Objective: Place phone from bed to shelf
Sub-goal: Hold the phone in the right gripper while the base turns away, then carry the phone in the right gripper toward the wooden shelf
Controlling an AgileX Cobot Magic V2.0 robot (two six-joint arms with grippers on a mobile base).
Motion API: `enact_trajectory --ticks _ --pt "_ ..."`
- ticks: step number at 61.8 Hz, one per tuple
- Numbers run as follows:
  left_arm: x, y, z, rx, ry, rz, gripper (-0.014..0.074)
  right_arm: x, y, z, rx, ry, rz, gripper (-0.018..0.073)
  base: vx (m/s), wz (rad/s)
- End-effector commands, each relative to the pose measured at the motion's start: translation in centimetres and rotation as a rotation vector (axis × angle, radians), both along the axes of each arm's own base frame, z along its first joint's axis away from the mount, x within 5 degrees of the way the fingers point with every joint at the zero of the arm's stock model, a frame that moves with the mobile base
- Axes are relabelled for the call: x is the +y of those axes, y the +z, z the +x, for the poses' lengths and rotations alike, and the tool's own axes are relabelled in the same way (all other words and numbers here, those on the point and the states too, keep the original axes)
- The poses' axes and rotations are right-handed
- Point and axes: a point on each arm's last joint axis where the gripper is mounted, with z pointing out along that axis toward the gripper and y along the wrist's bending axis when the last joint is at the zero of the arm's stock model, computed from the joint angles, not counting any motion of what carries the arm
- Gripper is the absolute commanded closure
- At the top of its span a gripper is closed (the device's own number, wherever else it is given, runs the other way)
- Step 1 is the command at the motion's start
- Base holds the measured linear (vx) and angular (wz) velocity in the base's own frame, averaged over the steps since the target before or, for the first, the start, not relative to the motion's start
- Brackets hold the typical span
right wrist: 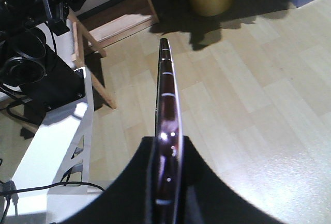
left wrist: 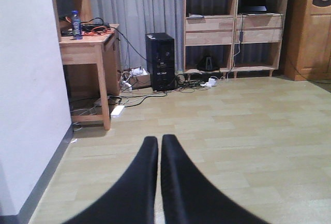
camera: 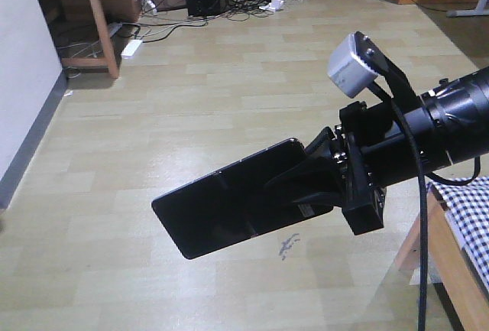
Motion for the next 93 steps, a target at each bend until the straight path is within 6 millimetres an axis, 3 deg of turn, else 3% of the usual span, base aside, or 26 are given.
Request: enact_trajectory --ticks 1,93 --pt "-0.02 1.54 -0.20 -0.104 -0.004 -0.017 0.0595 0.09 1.94 -1.18 -0.006 0.044 0.079 0.0561 0.33 -0.11" --pt "-0.02 1.54 -0.20 -0.104 -0.004 -0.017 0.0595 0.09 1.94 -1.19 -0.006 0.044 0.079 0.0561 0.39 -0.09"
